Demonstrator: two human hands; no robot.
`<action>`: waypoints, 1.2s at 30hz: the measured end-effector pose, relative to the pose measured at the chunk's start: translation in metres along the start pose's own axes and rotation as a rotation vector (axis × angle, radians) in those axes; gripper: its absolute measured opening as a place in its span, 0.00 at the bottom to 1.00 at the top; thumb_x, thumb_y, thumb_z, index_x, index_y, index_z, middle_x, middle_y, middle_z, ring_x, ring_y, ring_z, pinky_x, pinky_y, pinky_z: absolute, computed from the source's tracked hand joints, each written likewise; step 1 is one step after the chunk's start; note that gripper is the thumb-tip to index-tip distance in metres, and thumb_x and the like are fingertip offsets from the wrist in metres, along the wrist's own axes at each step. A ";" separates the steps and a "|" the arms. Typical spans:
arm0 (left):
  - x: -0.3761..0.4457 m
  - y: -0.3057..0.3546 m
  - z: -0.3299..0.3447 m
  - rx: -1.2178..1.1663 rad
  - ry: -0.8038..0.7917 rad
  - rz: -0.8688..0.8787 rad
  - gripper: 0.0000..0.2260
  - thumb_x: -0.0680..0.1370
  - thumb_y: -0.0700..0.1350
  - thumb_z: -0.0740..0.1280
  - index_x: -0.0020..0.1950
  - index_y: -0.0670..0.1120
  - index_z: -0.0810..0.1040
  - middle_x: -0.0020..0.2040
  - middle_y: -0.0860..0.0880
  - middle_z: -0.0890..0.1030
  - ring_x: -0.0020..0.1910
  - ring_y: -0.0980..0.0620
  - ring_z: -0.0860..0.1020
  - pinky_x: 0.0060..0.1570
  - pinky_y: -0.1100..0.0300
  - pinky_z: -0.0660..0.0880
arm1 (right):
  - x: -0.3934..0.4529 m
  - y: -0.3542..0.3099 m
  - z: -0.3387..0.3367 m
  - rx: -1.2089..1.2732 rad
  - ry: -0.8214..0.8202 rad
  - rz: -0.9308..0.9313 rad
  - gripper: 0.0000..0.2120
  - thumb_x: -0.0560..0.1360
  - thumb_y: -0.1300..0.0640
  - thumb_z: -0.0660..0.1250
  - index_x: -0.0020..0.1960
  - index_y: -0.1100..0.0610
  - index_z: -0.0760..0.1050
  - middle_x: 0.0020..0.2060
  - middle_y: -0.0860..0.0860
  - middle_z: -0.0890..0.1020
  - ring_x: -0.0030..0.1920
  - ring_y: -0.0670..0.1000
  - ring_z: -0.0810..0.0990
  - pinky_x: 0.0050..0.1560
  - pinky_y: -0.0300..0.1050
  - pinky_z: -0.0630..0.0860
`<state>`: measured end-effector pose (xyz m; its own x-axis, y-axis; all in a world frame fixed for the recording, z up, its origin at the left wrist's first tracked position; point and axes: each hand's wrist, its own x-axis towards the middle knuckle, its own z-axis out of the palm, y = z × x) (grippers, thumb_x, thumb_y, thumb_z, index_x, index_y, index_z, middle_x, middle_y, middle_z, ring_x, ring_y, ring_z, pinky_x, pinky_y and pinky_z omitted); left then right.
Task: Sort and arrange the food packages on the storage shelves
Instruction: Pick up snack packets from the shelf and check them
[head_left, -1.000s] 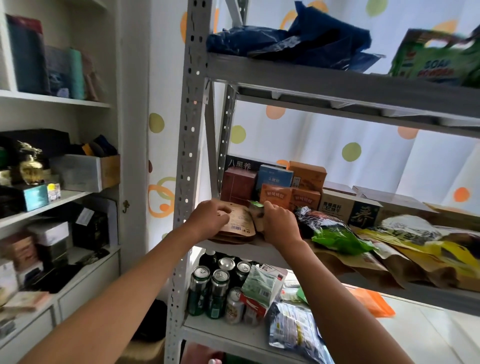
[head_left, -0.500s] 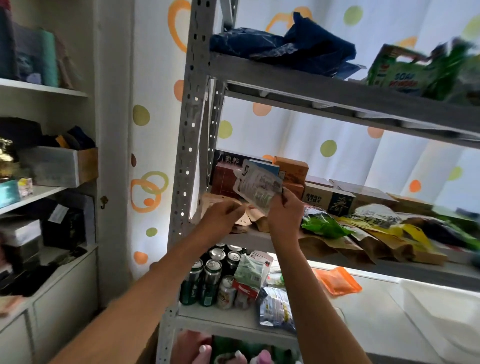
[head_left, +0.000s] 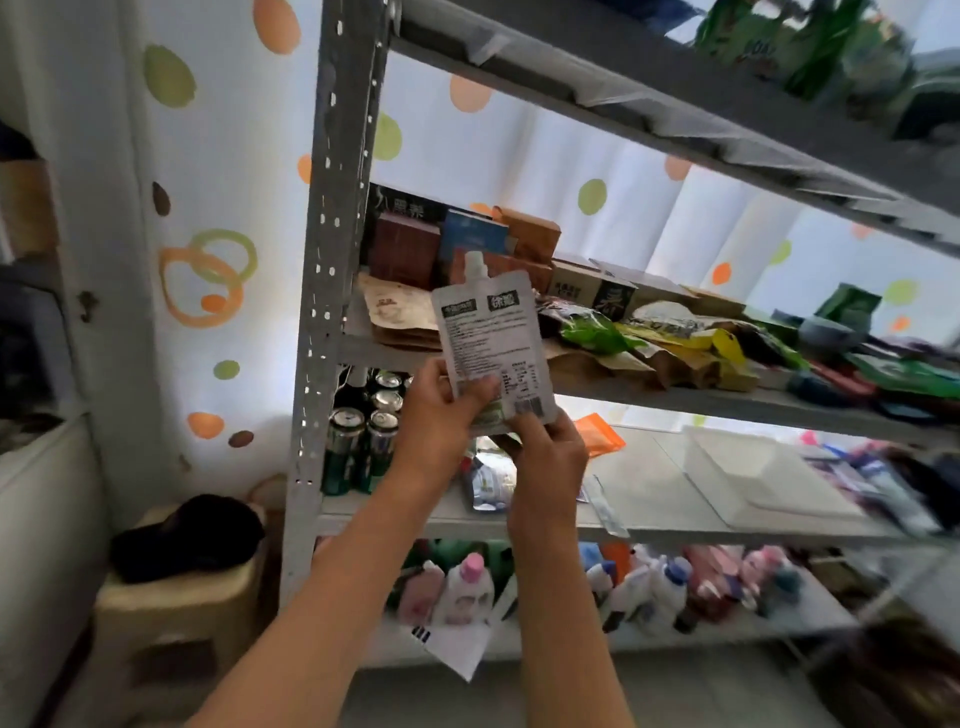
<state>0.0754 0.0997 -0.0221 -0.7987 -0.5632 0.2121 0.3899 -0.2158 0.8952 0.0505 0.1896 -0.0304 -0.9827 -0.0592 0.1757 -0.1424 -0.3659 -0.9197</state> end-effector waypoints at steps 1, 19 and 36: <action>-0.006 -0.002 0.000 0.004 -0.010 0.014 0.11 0.76 0.40 0.73 0.56 0.46 0.76 0.50 0.50 0.85 0.48 0.54 0.85 0.41 0.64 0.80 | -0.007 0.000 -0.009 0.002 0.000 0.024 0.12 0.75 0.72 0.64 0.49 0.58 0.82 0.42 0.53 0.87 0.43 0.51 0.85 0.44 0.45 0.83; -0.137 -0.050 0.092 0.116 -0.221 -0.103 0.11 0.75 0.42 0.73 0.56 0.49 0.78 0.52 0.49 0.85 0.49 0.51 0.85 0.48 0.57 0.82 | -0.060 -0.035 -0.174 -0.159 -0.020 -0.051 0.08 0.79 0.53 0.68 0.58 0.51 0.79 0.50 0.47 0.87 0.49 0.48 0.87 0.44 0.40 0.83; -0.295 -0.106 0.224 0.122 -0.115 -0.071 0.07 0.77 0.39 0.71 0.53 0.48 0.80 0.48 0.51 0.86 0.47 0.52 0.85 0.44 0.61 0.81 | -0.120 -0.087 -0.362 -0.028 -0.064 0.129 0.11 0.77 0.46 0.66 0.54 0.51 0.80 0.46 0.51 0.88 0.45 0.51 0.87 0.37 0.41 0.82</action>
<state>0.1674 0.4674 -0.0918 -0.8719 -0.4539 0.1838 0.2780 -0.1498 0.9488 0.1375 0.5643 -0.0986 -0.9837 -0.1632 0.0761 -0.0192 -0.3252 -0.9455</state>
